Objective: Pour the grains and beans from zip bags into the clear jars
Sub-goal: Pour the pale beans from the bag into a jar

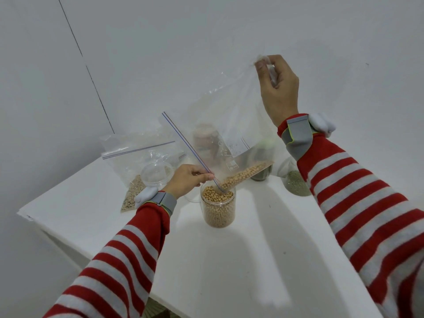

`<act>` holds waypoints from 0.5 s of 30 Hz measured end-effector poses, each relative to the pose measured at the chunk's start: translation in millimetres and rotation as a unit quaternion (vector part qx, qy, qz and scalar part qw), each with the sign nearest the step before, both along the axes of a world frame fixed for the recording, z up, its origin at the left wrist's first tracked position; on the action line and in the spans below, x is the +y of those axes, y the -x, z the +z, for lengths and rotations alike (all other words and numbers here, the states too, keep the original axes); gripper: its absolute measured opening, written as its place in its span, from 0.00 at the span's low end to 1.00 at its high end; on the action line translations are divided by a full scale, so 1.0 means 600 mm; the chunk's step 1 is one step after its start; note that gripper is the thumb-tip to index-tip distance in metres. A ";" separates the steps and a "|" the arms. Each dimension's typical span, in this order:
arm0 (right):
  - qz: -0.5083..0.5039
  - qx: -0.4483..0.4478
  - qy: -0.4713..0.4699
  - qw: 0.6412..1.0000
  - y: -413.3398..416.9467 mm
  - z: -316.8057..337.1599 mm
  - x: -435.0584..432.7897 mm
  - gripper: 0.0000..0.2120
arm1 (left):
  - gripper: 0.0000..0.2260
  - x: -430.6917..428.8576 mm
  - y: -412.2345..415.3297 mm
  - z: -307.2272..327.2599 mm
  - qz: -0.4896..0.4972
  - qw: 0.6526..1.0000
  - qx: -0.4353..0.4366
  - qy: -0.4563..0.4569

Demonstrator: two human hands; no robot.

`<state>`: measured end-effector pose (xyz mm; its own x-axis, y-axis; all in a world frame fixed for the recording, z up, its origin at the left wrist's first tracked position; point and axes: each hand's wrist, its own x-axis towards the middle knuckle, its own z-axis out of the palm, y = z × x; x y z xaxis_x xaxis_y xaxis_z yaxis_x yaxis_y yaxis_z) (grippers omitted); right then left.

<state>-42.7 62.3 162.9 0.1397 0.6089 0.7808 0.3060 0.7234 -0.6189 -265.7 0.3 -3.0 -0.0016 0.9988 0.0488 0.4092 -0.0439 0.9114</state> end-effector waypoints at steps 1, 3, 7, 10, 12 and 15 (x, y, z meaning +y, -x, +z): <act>0.000 -0.002 0.004 1.000 0.000 -0.004 0.001 0.16 | 0.04 -0.001 0.001 -0.004 0.002 1.000 0.001 -0.002; 0.000 -0.006 0.010 1.000 0.002 -0.008 0.001 0.16 | 0.04 -0.001 0.000 -0.011 0.007 1.000 0.000 -0.009; 0.011 -0.020 0.020 1.000 0.010 -0.005 0.001 0.17 | 0.07 -0.001 -0.004 -0.020 0.009 0.998 -0.052 -0.018; 0.029 -0.029 0.037 0.998 0.012 -0.001 0.005 0.16 | 0.09 -0.001 -0.008 -0.030 0.002 0.996 -0.089 -0.012; 0.043 -0.043 0.054 0.997 0.009 0.001 0.006 0.16 | 0.12 -0.001 -0.014 -0.033 -0.004 0.993 -0.116 -0.014; 0.061 -0.068 0.066 0.994 -0.001 0.000 0.005 0.15 | 0.14 0.001 -0.024 -0.028 -0.014 0.985 -0.172 -0.015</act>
